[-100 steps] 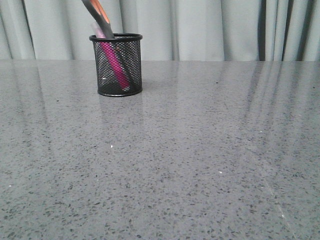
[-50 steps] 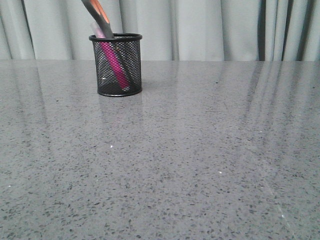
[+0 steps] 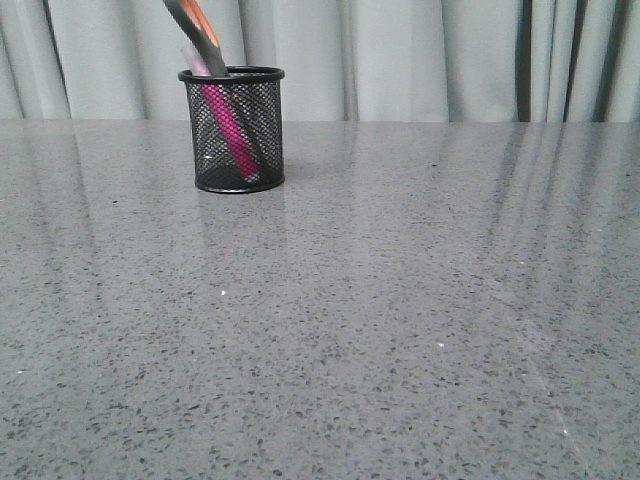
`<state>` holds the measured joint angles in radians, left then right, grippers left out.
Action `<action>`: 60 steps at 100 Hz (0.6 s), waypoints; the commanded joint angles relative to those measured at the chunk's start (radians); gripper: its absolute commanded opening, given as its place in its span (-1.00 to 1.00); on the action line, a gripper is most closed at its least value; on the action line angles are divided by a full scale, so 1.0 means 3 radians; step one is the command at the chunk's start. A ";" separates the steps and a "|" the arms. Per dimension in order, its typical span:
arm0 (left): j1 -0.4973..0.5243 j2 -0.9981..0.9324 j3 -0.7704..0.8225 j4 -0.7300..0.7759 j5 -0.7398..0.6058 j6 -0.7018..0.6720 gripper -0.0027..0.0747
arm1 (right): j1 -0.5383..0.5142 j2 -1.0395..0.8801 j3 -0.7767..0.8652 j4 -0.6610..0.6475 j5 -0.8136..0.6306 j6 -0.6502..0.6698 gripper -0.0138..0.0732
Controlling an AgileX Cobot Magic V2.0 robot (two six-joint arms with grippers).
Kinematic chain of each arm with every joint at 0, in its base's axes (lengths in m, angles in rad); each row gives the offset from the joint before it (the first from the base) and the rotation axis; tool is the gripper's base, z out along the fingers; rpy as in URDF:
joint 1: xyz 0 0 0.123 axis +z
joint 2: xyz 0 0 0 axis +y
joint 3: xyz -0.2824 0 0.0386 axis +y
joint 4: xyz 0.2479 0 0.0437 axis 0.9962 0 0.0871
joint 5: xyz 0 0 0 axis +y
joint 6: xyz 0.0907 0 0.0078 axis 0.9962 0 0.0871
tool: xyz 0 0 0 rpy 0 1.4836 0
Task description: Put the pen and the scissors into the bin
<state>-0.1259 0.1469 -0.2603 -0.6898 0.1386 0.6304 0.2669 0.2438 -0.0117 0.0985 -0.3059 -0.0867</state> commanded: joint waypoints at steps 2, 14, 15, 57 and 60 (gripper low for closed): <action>0.0001 0.0040 -0.0043 0.0443 -0.0200 -0.0285 -0.99 | -0.0024 0.0018 -0.0083 -0.0039 -0.0289 -0.0023 -0.84; 0.0001 0.0019 0.0128 0.1728 -0.0322 -0.1610 -0.99 | -0.0024 0.0018 -0.0083 -0.0039 -0.0289 -0.0023 -0.84; 0.0001 0.0019 0.0160 0.1831 -0.0335 -0.1668 -0.99 | -0.0024 0.0018 -0.0083 -0.0039 -0.0289 -0.0023 -0.84; 0.0001 -0.0439 0.0951 0.2086 -0.0495 -0.1963 -0.99 | -0.0024 0.0018 -0.0083 -0.0039 -0.0289 -0.0023 -0.84; 0.0001 -0.0480 0.0951 0.2093 -0.0376 -0.1963 -0.99 | -0.0024 0.0018 -0.0083 -0.0039 -0.0289 -0.0023 -0.84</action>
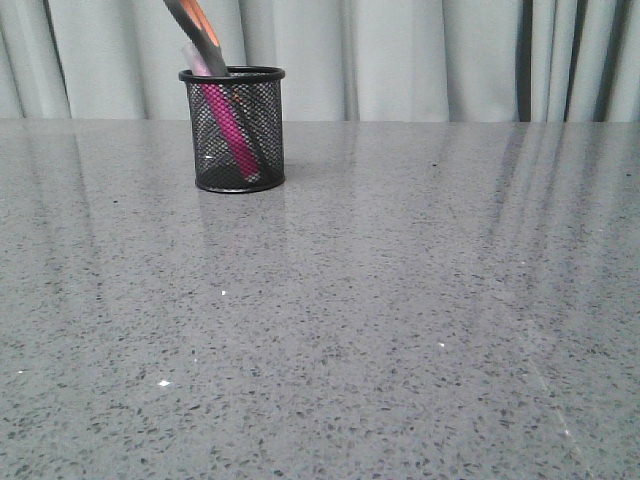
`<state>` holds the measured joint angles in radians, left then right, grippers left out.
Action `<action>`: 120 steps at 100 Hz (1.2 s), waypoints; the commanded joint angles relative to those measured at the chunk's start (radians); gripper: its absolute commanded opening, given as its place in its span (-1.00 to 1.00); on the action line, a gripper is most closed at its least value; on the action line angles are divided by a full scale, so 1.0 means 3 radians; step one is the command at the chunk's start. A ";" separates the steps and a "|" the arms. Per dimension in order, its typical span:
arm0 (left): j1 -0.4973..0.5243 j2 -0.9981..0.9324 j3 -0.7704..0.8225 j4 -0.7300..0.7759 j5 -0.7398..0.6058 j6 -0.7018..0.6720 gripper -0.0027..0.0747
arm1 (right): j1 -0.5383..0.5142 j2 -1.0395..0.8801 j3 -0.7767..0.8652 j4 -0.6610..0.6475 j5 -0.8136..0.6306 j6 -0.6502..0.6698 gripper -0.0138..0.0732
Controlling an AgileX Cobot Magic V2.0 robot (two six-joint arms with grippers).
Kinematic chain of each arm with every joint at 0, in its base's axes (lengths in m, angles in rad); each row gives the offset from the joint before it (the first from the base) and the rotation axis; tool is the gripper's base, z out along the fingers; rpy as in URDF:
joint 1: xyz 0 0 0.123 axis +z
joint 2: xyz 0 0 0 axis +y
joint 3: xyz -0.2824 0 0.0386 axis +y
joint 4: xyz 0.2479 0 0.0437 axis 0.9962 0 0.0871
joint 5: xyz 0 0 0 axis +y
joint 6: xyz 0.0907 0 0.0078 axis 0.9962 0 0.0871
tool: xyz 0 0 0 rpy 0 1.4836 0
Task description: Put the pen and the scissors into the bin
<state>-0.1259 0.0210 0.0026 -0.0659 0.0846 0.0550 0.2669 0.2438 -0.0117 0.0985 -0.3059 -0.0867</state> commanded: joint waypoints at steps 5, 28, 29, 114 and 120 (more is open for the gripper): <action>0.0001 -0.0122 0.0075 0.0020 -0.0189 -0.0045 -0.99 | -0.0024 0.0018 -0.0083 -0.0039 -0.0289 -0.0023 -0.84; 0.0001 -0.0167 0.0075 -0.0108 -0.0215 -0.0045 -0.99 | -0.0024 0.0018 -0.0083 -0.0039 -0.0289 -0.0023 -0.84; 0.0001 -0.0167 0.0075 -0.0108 -0.0215 -0.0045 -0.99 | -0.0024 0.0018 -0.0083 -0.0039 -0.0289 -0.0023 -0.84; 0.0001 -0.0167 0.0075 -0.0108 -0.0215 -0.0045 -0.99 | -0.0024 0.0003 -0.0083 -0.0039 -0.0239 -0.0023 -0.84; 0.0001 -0.0167 0.0075 -0.0108 -0.0215 -0.0045 -0.99 | -0.0037 -0.0061 -0.0083 0.0007 0.0007 -0.0023 -0.84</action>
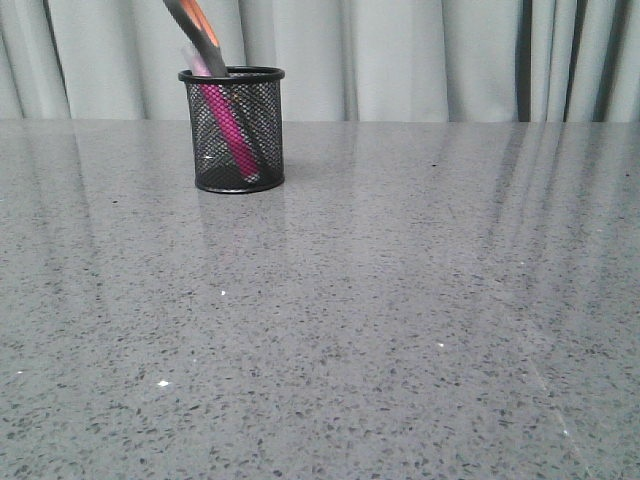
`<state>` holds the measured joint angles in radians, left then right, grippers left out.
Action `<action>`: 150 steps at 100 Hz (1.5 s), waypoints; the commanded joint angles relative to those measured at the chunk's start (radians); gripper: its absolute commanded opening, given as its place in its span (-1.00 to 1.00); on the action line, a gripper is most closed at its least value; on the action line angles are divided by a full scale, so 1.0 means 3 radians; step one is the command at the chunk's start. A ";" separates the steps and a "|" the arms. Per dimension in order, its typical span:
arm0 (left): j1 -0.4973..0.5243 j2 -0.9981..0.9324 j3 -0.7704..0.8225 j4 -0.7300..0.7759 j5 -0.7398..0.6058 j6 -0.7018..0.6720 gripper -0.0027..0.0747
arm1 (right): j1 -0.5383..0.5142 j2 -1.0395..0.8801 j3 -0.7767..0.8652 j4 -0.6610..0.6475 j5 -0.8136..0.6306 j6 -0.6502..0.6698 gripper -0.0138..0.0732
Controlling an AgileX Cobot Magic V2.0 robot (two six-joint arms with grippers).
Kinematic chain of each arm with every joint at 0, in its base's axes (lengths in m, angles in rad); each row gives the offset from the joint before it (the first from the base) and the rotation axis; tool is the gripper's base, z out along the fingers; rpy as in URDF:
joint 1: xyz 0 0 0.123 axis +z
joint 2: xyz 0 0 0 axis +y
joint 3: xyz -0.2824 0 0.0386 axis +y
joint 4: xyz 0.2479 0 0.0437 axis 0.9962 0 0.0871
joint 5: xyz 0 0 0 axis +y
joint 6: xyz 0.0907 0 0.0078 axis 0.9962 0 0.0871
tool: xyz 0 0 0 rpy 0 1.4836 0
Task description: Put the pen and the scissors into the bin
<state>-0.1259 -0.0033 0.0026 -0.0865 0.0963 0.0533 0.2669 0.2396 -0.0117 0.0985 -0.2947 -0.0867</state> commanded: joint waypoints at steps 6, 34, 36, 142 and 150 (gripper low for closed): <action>0.0001 -0.0086 0.0075 -0.0039 -0.0254 -0.0039 -0.99 | -0.0113 -0.0123 -0.0061 0.0060 0.0218 -0.0023 -0.84; 0.0001 -0.0086 0.0075 -0.0039 -0.0254 -0.0039 -0.99 | -0.0805 -0.0551 0.0126 -0.0026 0.0633 -0.0023 -0.84; 0.0001 -0.0086 0.0075 -0.0039 -0.0254 -0.0039 -0.99 | -0.0851 -0.0573 0.0126 -0.0042 0.0671 -0.0023 -0.84; 0.0001 -0.0082 0.0075 -0.0039 -0.0254 -0.0039 -0.99 | -0.1013 -0.0891 0.0131 -0.0282 0.1221 -0.0023 -0.84; 0.0001 -0.0082 0.0075 -0.0039 -0.0254 -0.0039 -0.99 | -0.1013 -0.0891 0.0131 -0.0282 0.1221 -0.0023 -0.84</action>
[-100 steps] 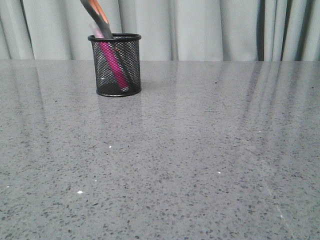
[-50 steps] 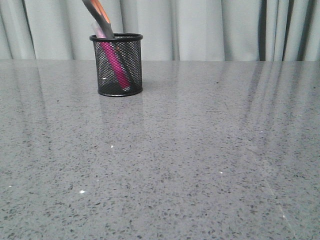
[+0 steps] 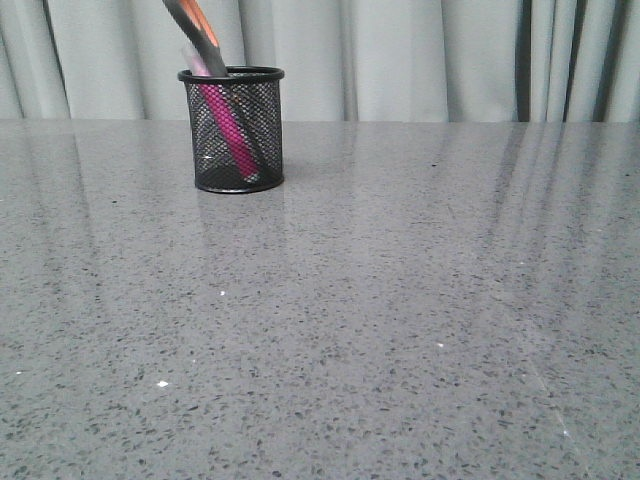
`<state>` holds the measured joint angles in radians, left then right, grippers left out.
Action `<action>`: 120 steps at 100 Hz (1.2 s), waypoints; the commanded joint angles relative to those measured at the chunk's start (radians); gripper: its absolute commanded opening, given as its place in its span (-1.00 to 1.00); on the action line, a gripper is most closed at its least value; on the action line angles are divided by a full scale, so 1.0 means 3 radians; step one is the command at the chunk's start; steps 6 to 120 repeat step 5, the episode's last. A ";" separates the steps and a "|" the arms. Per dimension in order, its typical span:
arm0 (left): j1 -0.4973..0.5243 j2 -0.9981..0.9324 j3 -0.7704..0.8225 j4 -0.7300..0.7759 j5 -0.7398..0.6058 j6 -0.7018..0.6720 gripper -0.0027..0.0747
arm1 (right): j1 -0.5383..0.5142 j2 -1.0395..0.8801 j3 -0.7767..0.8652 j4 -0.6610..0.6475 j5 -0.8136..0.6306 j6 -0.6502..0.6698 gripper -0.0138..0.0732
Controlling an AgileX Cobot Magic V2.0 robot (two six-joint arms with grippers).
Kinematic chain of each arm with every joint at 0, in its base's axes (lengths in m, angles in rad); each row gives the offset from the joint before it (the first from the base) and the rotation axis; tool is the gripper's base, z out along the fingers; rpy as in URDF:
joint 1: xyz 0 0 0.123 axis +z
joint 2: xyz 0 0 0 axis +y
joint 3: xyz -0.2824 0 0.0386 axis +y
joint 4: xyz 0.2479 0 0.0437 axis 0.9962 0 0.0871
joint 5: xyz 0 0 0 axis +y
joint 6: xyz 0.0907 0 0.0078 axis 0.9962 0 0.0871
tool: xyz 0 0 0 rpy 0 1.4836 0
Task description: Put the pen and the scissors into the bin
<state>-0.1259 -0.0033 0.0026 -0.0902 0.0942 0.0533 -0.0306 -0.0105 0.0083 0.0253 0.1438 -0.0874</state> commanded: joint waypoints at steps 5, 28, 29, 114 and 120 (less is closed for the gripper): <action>0.0001 -0.0082 0.0075 -0.0027 -0.0247 -0.0039 -0.99 | -0.0021 -0.0058 0.0065 -0.0038 -0.0240 -0.0021 -0.84; 0.0001 -0.0082 0.0075 -0.0027 -0.0247 -0.0039 -0.99 | -0.0021 -0.0058 0.0065 -0.0038 -0.0240 -0.0021 -0.84; 0.0001 -0.0082 0.0075 -0.0027 -0.0247 -0.0039 -0.99 | -0.0021 -0.0058 0.0065 -0.0038 -0.0240 -0.0021 -0.84; 0.0001 -0.0082 0.0075 -0.0027 -0.0247 -0.0039 -0.99 | -0.0021 -0.0058 0.0065 -0.0038 -0.0240 -0.0021 -0.84; 0.0001 -0.0082 0.0075 -0.0027 -0.0247 -0.0039 -0.99 | -0.0021 -0.0058 0.0065 -0.0038 -0.0240 -0.0021 -0.84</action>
